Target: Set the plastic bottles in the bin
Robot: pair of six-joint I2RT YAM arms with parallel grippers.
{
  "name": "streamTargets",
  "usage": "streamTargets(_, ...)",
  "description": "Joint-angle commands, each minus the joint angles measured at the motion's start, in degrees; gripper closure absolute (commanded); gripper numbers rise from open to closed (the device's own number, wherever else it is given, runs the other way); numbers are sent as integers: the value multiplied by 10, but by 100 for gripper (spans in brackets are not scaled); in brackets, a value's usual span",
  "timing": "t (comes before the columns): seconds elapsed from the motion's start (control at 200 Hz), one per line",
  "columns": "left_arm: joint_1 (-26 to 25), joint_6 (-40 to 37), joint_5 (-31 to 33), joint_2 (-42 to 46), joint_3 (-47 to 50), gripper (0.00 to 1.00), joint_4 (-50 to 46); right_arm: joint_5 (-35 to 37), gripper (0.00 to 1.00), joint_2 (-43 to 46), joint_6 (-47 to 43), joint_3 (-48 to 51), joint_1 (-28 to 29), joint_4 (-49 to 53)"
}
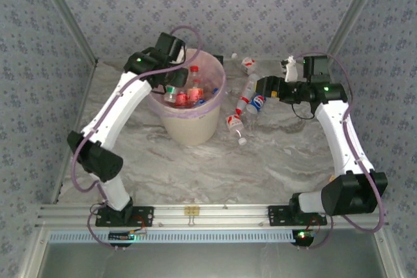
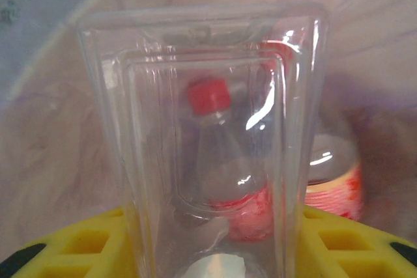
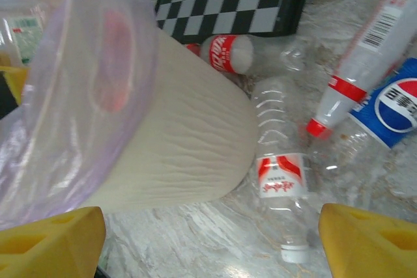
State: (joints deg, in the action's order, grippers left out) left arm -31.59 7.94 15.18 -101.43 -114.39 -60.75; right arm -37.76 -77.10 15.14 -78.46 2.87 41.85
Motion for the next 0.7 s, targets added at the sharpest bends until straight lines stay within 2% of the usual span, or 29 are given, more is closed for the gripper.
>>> streamTargets(0.0,2,-22,49,-13,-20,80,-45,-13,13,18,-12,17,-14,2)
streamTargets(0.305,8,13,55,-69,22,79,-37,-24,13,20,-16,22,-29,6)
streamTargets(0.51,21,50,0,-70,96,77,26,-27,13,23,-19,22,-36,11)
streamTargets(0.565,23,57,-9,-67,114,73,40,-27,13,24,-19,23,-38,13)
streamTargets(0.615,24,62,-15,-66,126,65,49,-27,13,25,-20,24,-40,13)
streamTargets(0.695,25,66,-21,-62,138,58,56,-28,13,25,-19,26,-42,13)
